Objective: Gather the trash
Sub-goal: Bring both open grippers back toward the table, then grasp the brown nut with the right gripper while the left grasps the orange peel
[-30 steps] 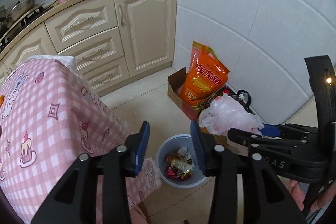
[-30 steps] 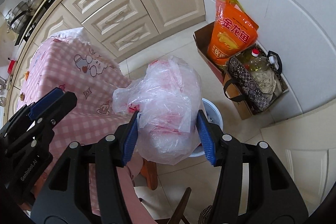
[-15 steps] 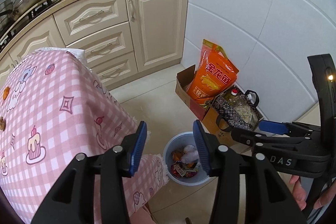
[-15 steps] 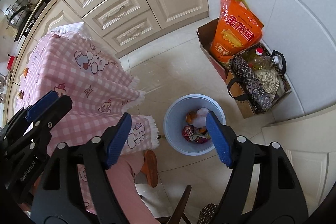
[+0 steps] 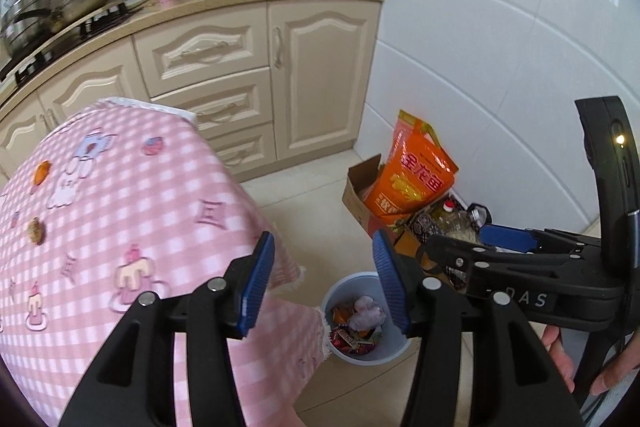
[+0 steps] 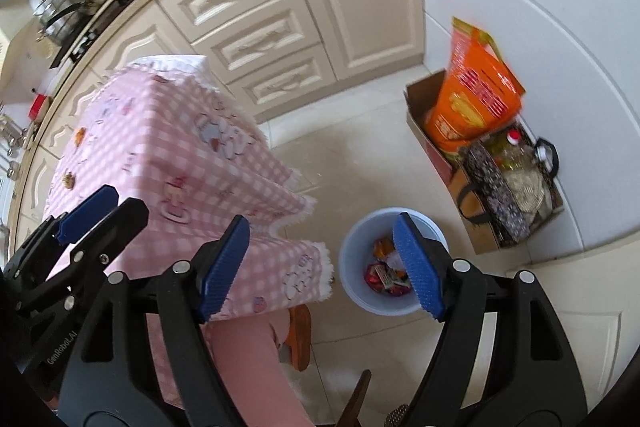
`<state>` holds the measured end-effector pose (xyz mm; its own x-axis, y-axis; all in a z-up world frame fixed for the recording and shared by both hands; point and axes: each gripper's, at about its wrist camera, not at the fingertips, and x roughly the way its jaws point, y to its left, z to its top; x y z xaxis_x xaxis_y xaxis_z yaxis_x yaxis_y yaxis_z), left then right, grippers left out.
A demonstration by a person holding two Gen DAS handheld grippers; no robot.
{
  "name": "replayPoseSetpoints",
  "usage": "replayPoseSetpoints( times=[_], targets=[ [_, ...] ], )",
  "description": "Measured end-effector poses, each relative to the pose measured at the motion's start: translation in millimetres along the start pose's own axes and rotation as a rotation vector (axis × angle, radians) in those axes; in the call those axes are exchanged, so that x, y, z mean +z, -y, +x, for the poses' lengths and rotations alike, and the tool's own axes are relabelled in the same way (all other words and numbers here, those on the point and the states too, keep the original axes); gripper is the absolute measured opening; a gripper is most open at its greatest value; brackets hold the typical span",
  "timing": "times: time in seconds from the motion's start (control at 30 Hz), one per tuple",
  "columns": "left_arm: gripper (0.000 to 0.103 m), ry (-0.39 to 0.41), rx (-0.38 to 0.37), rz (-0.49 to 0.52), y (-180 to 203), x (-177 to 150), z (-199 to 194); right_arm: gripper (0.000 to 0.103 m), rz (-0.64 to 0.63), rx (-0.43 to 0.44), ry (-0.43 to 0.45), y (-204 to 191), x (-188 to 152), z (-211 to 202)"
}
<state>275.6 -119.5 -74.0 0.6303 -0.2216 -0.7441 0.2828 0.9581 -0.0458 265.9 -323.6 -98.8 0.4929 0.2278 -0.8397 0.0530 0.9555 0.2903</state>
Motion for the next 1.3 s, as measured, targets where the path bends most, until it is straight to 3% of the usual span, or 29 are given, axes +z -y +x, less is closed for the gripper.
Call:
replayPoseSetpoints(
  times=[0.6,1.03,1.3],
  targets=[
    [0.053,0.103,0.142,-0.184,-133.0,-17.1,-71.4,0.075,-0.213,0.106,0.026,-152.6,2.8,-2.3],
    [0.059,0.097,0.286,-0.349,-259.7,-49.4,-102.1,0.075,-0.428,0.154,-0.034,-289.2,-5.0,40.0],
    [0.063,0.077,0.319,-0.431,-317.0,-64.4,-108.6,0.075,-0.521,0.15,-0.073,-346.3,-6.5,77.9]
  ],
)
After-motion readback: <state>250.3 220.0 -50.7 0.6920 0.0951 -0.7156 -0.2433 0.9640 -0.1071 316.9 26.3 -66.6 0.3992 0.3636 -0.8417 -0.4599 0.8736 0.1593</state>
